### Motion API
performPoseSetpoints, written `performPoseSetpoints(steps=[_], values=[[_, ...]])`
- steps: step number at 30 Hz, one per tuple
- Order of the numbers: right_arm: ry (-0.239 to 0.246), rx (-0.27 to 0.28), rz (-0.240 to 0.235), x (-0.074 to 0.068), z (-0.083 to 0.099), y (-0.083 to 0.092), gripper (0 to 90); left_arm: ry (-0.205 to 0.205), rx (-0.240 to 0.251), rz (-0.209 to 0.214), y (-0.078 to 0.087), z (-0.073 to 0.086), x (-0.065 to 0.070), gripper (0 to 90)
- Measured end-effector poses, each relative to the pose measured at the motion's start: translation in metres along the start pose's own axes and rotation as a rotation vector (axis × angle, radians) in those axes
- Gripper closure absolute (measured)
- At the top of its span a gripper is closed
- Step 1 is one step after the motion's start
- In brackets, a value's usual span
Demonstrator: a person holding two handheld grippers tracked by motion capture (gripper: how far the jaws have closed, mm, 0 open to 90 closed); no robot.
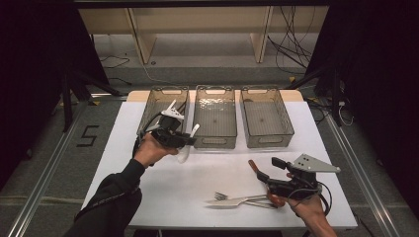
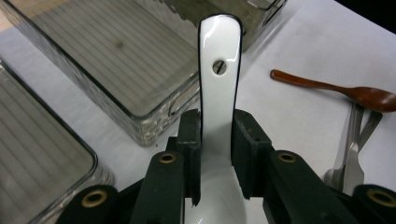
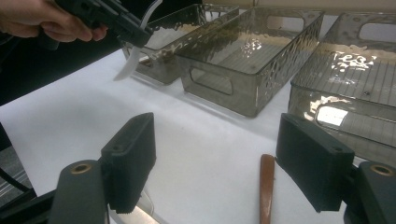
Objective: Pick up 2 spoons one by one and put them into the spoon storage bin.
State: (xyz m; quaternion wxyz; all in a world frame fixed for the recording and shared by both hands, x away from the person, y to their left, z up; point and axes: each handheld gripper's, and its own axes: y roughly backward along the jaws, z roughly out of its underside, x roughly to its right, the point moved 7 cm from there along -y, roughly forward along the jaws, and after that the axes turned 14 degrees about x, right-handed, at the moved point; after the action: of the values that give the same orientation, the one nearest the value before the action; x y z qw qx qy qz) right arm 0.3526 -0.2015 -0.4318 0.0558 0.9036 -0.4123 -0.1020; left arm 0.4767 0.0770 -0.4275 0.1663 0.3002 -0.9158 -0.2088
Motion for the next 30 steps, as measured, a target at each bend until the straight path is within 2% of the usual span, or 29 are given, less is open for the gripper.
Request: performPoseSetpoints(steps=[6, 17, 30], values=[[-0.002, 0.000, 0.001, 0.000, 0.000, 0.000, 29.4, -0.001, 0.024, -0.007, -0.008, -0.014, -0.001, 73.6], [-0.005, 0.001, 0.001, 0.001, 0.000, 0.000, 29.3, -0.002, 0.049, -0.037, -0.021, -0.039, -0.012, 73.6], [-0.005, 0.001, -0.002, 0.001, 0.000, 0.000, 29.4, 0.018, 0.077, -0.062, -0.031, -0.053, -0.023, 73.6]])
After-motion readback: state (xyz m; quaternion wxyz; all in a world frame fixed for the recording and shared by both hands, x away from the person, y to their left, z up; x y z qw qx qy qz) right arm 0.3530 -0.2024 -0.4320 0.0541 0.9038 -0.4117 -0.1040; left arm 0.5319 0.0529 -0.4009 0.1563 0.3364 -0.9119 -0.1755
